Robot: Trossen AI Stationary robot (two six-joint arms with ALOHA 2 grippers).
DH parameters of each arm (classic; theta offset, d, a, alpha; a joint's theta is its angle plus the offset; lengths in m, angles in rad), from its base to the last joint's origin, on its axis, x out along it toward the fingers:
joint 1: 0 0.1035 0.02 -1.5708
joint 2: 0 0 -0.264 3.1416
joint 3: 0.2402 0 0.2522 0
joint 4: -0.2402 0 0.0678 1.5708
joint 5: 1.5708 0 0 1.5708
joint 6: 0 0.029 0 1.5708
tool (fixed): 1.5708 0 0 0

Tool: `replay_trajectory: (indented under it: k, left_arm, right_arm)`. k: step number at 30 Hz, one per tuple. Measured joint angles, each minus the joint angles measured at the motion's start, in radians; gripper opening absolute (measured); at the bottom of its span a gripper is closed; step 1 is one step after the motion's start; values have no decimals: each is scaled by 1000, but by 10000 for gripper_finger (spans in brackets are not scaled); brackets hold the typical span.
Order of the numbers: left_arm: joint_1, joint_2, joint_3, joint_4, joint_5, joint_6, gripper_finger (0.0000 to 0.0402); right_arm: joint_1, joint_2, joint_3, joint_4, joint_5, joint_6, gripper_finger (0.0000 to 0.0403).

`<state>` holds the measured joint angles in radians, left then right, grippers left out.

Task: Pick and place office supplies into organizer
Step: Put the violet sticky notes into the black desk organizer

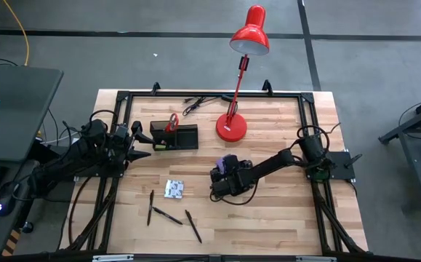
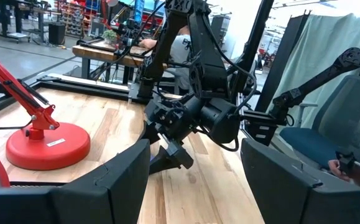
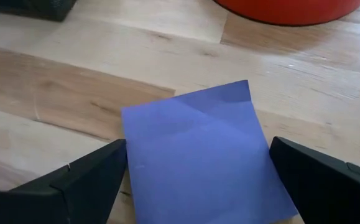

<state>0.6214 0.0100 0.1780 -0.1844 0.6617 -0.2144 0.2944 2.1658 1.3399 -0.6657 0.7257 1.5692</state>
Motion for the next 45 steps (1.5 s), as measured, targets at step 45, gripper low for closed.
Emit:
replay_trajectory:
  k: [45]
  left_arm:
    - [0, 0, 0, 0, 0, 0, 239]
  right_arm:
    - [-67, 6, 86, 44, -49, -54, 367]
